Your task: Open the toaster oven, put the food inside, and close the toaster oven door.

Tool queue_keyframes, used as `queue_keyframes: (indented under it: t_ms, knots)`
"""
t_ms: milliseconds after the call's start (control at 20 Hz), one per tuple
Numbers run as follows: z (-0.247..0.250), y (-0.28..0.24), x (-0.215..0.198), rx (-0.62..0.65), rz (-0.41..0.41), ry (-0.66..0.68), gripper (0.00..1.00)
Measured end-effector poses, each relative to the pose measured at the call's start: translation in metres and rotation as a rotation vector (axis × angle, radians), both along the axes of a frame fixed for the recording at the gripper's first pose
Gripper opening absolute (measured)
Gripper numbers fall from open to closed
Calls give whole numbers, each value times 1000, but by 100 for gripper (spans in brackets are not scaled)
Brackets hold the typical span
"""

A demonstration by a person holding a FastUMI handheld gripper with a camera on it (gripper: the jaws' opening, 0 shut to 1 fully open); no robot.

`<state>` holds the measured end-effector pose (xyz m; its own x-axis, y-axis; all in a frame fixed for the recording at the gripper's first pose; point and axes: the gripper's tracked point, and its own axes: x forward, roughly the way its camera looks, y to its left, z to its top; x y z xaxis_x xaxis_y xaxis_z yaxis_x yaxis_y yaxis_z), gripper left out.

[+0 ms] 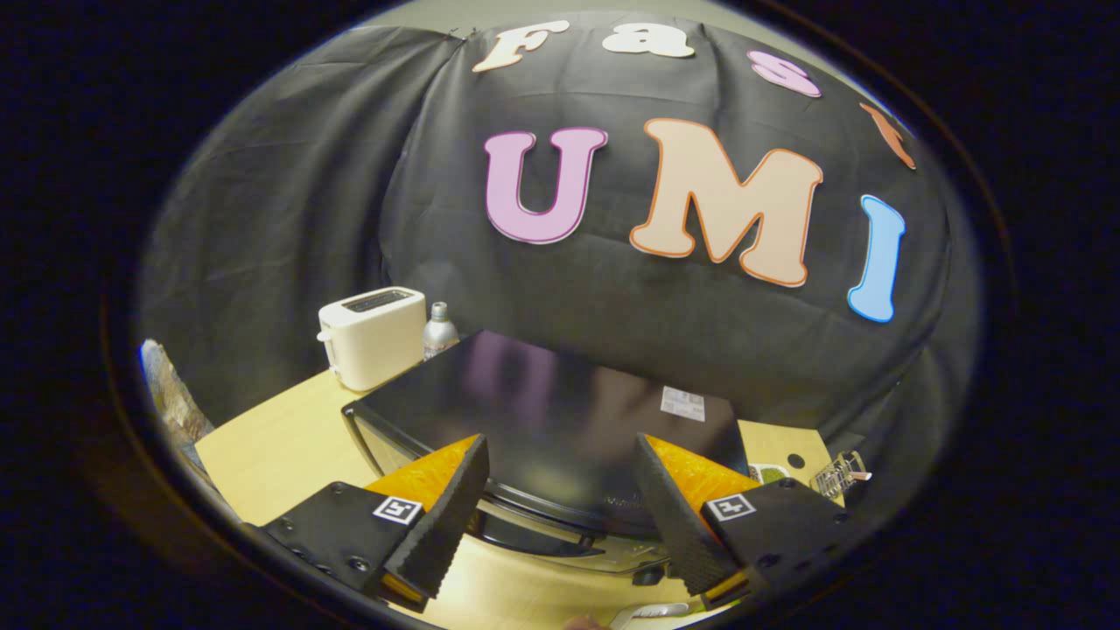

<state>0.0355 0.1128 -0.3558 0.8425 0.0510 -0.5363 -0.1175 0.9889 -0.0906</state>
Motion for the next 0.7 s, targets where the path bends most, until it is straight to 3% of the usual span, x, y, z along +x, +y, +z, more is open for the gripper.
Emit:
queue_keyframes:
  t_ms: [450, 700]
  knots:
    - [-13, -1, -22, 23, 7, 33, 100]
    - [-17, 3, -43, 113, -15, 93, 100]
